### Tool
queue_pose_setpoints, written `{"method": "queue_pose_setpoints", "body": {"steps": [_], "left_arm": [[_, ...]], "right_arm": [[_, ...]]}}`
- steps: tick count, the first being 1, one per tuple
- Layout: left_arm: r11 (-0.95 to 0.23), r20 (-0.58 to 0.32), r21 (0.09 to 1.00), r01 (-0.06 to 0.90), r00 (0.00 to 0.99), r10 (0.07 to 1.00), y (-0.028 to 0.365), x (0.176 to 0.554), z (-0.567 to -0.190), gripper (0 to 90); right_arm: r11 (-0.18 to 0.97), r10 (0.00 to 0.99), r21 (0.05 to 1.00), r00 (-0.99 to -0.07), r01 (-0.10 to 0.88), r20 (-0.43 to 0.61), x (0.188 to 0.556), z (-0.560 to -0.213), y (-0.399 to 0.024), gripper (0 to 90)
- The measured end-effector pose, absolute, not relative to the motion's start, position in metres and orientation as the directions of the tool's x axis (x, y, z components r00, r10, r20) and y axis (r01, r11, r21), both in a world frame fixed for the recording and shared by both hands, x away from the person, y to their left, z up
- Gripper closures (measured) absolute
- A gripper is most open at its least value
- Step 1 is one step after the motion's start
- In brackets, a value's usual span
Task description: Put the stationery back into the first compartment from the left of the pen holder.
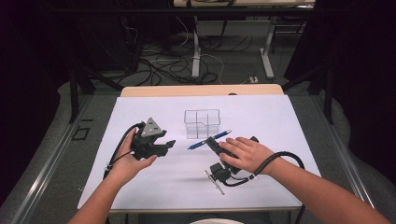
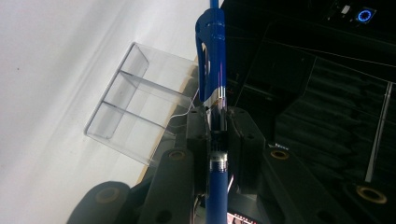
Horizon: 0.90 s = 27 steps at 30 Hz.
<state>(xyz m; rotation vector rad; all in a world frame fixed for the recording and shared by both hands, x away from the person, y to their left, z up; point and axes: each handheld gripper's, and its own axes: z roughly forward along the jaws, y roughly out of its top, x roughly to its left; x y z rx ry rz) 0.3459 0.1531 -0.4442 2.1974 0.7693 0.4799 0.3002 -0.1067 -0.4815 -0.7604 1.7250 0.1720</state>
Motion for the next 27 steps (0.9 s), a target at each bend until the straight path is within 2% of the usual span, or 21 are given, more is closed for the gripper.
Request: {"method": "queue_pose_setpoints", "body": {"steps": [2, 4, 10, 15, 19, 27], "left_arm": [[-0.566, 0.111, 0.741, 0.362, 0.765, 0.635, 0.147, 0.348, -0.445, 50.4], [-0.588, 0.113, 0.728, 0.352, 0.785, 0.609, 0.141, 0.349, -0.445, 50.3], [-0.701, 0.159, 0.650, 0.294, 0.849, 0.504, 0.119, 0.348, -0.444, 47.0], [-0.738, 0.187, 0.627, 0.248, 0.872, 0.452, 0.103, 0.347, -0.441, 47.4], [-0.755, 0.190, 0.612, 0.237, 0.882, 0.431, 0.097, 0.347, -0.440, 49.8], [-0.768, 0.190, 0.602, 0.219, 0.895, 0.404, 0.081, 0.347, -0.440, 54.6]], "right_arm": [[0.760, -0.394, -0.265, -0.096, -0.594, -0.914, 0.302, -0.483, -0.106, 80.2], [0.769, -0.422, -0.301, -0.094, -0.564, -0.902, 0.300, -0.485, -0.106, 80.2], [0.770, -0.423, -0.299, -0.100, -0.563, -0.900, 0.299, -0.487, -0.106, 80.2], [0.778, -0.415, -0.291, -0.109, -0.557, -0.903, 0.298, -0.487, -0.105, 80.2], [0.746, -0.448, -0.322, -0.080, -0.583, -0.891, 0.302, -0.485, -0.101, 80.2], [0.760, -0.438, -0.313, -0.093, -0.570, -0.894, 0.301, -0.487, -0.101, 80.2]]}}
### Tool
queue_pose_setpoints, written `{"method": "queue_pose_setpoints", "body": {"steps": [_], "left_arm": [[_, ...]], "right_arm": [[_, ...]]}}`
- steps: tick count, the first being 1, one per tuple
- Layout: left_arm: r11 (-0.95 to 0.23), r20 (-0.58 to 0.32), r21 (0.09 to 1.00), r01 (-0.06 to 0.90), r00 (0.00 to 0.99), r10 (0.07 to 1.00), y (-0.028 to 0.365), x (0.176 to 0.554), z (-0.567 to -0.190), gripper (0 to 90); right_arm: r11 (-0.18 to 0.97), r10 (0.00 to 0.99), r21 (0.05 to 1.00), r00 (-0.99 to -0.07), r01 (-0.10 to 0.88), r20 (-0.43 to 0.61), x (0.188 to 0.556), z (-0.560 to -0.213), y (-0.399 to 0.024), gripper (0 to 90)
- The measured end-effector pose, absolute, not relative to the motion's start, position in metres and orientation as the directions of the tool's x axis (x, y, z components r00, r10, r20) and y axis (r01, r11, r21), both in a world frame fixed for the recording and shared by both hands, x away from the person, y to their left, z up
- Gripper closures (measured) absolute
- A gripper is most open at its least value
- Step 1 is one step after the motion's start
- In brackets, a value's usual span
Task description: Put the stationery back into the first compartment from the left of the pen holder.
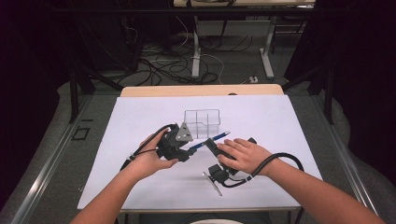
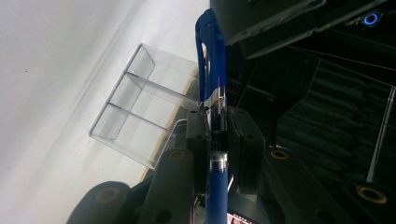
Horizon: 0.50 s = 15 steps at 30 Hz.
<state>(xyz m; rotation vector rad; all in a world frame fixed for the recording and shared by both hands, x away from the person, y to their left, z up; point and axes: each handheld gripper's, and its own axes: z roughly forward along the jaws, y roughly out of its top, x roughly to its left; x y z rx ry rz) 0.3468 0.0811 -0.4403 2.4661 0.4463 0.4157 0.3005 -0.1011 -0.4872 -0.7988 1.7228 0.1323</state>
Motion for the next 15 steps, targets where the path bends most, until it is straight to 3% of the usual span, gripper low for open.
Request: {"method": "queue_pose_setpoints", "body": {"steps": [15], "left_arm": [[-0.832, 0.214, 0.517, 0.199, 0.912, 0.351, 0.053, 0.350, -0.444, 70.2]], "right_arm": [[0.757, -0.432, -0.312, -0.080, -0.574, -0.898, 0.299, -0.489, -0.098, 80.2]]}}
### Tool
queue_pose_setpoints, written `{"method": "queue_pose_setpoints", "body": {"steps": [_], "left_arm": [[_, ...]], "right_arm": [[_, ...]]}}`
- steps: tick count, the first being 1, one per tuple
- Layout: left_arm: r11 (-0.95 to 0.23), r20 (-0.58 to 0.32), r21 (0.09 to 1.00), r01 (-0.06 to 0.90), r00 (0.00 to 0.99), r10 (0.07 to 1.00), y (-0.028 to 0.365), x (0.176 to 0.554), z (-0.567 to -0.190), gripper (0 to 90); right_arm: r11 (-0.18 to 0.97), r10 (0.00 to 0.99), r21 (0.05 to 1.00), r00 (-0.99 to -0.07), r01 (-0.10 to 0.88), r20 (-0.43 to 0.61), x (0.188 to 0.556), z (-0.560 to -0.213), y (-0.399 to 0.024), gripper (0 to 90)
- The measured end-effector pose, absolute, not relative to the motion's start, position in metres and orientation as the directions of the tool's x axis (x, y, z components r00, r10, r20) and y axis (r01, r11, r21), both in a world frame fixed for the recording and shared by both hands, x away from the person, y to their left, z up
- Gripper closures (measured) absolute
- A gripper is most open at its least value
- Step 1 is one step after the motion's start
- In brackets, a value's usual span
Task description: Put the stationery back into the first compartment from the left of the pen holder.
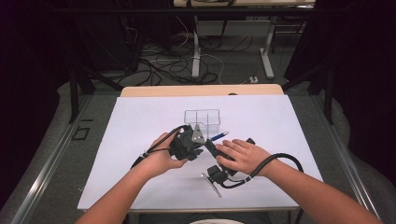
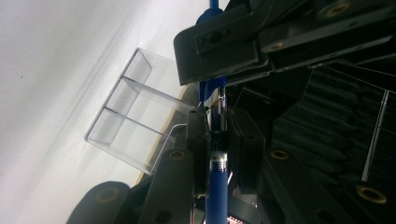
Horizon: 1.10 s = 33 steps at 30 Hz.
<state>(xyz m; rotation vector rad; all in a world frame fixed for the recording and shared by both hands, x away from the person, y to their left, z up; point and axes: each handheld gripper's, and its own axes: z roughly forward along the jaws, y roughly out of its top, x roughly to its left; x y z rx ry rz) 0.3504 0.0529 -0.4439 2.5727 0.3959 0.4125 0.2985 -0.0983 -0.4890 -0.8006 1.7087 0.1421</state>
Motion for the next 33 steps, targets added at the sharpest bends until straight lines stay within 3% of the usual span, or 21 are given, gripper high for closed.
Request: {"method": "queue_pose_setpoints", "body": {"steps": [9, 23, 33], "left_arm": [[-0.850, 0.253, 0.493, 0.186, 0.904, 0.345, 0.050, 0.350, -0.445, 77.9], [-0.816, 0.215, 0.522, 0.250, 0.887, 0.409, 0.053, 0.352, -0.445, 79.0], [-0.727, 0.160, 0.588, 0.354, 0.831, 0.533, 0.067, 0.362, -0.442, 79.1]], "right_arm": [[0.749, -0.441, -0.323, -0.072, -0.579, -0.894, 0.297, -0.490, -0.096, 80.1], [0.761, -0.423, -0.301, -0.088, -0.575, -0.902, 0.301, -0.490, -0.093, 79.6], [0.771, -0.360, -0.240, -0.093, -0.590, -0.929, 0.300, -0.483, -0.100, 65.6]]}}
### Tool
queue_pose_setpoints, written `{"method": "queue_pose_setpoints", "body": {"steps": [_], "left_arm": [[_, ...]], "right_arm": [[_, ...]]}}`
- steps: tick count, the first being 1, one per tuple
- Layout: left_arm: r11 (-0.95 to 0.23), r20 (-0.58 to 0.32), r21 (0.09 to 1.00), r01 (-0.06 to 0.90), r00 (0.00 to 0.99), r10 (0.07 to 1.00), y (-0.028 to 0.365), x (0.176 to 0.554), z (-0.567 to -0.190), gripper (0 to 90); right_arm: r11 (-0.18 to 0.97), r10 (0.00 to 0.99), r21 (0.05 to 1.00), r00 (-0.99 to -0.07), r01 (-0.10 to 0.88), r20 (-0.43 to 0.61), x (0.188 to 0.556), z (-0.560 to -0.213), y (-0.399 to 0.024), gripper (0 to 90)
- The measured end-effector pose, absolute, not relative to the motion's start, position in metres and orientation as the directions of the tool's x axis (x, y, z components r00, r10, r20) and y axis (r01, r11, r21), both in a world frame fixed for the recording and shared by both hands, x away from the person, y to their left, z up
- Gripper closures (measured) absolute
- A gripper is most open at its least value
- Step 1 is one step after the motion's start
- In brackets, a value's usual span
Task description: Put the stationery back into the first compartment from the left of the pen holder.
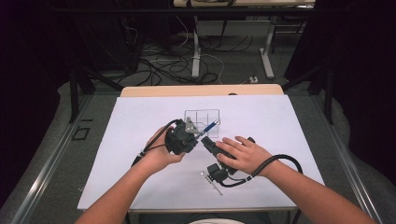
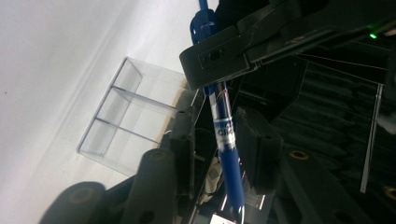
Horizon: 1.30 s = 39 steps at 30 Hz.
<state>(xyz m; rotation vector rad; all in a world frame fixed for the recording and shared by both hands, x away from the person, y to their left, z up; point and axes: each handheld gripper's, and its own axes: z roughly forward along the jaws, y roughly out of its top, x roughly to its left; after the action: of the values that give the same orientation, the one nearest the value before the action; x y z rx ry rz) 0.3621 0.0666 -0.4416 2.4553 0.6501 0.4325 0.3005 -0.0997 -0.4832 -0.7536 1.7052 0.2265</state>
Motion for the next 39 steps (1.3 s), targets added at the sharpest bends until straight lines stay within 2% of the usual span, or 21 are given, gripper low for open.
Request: {"method": "queue_pose_setpoints", "body": {"steps": [4, 13, 16, 19, 20, 22, 23, 25, 26, 28, 30, 31, 32, 35, 37, 38, 39], "left_arm": [[-0.634, 0.111, 0.661, 0.403, 0.782, 0.613, 0.076, 0.366, -0.439, 79.1], [-0.550, 0.070, 0.727, 0.412, 0.752, 0.655, 0.091, 0.374, -0.431, 79.1], [-0.513, 0.055, 0.753, 0.412, 0.737, 0.673, 0.095, 0.376, -0.429, 79.1], [-0.480, 0.044, 0.778, 0.405, 0.727, 0.685, 0.101, 0.379, -0.427, 79.1], [-0.467, 0.038, 0.787, 0.403, 0.724, 0.689, 0.102, 0.380, -0.426, 79.0], [-0.452, 0.026, 0.796, 0.403, 0.723, 0.690, 0.106, 0.382, -0.423, 79.1], [-0.430, 0.017, 0.809, 0.401, 0.715, 0.699, 0.107, 0.383, -0.423, 79.1], [-0.405, 0.000, 0.821, 0.402, 0.709, 0.705, 0.110, 0.385, -0.422, 79.1], [-0.392, -0.008, 0.828, 0.401, 0.707, 0.707, 0.111, 0.386, -0.421, 79.1], [-0.358, -0.026, 0.847, 0.394, 0.702, 0.711, 0.114, 0.389, -0.419, 79.1], [-0.349, -0.033, 0.850, 0.395, 0.701, 0.713, 0.115, 0.390, -0.419, 79.1], [-0.334, -0.041, 0.857, 0.394, 0.697, 0.716, 0.116, 0.391, -0.418, 79.1], [-0.310, -0.051, 0.867, 0.391, 0.688, 0.724, 0.117, 0.393, -0.417, 79.1], [-0.289, -0.059, 0.877, 0.384, 0.683, 0.728, 0.119, 0.395, -0.416, 79.1], [-0.258, -0.069, 0.891, 0.373, 0.673, 0.737, 0.120, 0.397, -0.416, 79.1], [-0.247, -0.070, 0.897, 0.368, 0.668, 0.741, 0.120, 0.398, -0.415, 79.1], [-0.237, -0.072, 0.902, 0.362, 0.666, 0.742, 0.121, 0.399, -0.415, 79.1]], "right_arm": [[0.798, -0.301, -0.186, -0.112, -0.573, -0.947, 0.304, -0.479, -0.103, 58.7], [0.831, -0.215, -0.085, -0.177, -0.549, -0.960, 0.311, -0.468, -0.112, 50.6], [0.850, -0.163, -0.023, -0.221, -0.526, -0.962, 0.311, -0.466, -0.114, 47.6], [0.855, -0.138, 0.005, -0.236, -0.519, -0.962, 0.311, -0.465, -0.115, 47.4], [0.872, -0.103, 0.054, -0.291, -0.487, -0.951, 0.312, -0.464, -0.117, 44.1], [0.875, -0.073, 0.089, -0.311, -0.477, -0.947, 0.313, -0.463, -0.117, 41.5], [0.885, -0.024, 0.139, -0.342, -0.445, -0.940, 0.314, -0.462, -0.119, 39.8], [0.898, -0.014, 0.154, -0.378, -0.411, -0.926, 0.313, -0.460, -0.120, 38.5], [0.900, 0.053, 0.224, -0.417, -0.374, -0.908, 0.314, -0.460, -0.122, 35.3], [0.895, 0.112, 0.287, -0.452, -0.341, -0.885, 0.315, -0.458, -0.124, 30.4], [0.871, 0.186, 0.366, -0.468, -0.329, -0.864, 0.317, -0.460, -0.126, 25.7], [0.871, 0.186, 0.366, -0.468, -0.329, -0.864, 0.317, -0.460, -0.126, 25.7], [0.859, 0.236, 0.420, -0.502, -0.293, -0.832, 0.319, -0.459, -0.128, 20.8], [0.847, 0.296, 0.481, -0.549, -0.228, -0.782, 0.321, -0.457, -0.131, 16.4], [0.842, 0.318, 0.499, -0.558, -0.205, -0.766, 0.321, -0.457, -0.132, 15.4], [0.815, 0.376, 0.558, -0.589, -0.158, -0.716, 0.321, -0.459, -0.133, 14.5], [0.815, 0.376, 0.558, -0.589, -0.158, -0.716, 0.321, -0.459, -0.133, 14.5]]}}
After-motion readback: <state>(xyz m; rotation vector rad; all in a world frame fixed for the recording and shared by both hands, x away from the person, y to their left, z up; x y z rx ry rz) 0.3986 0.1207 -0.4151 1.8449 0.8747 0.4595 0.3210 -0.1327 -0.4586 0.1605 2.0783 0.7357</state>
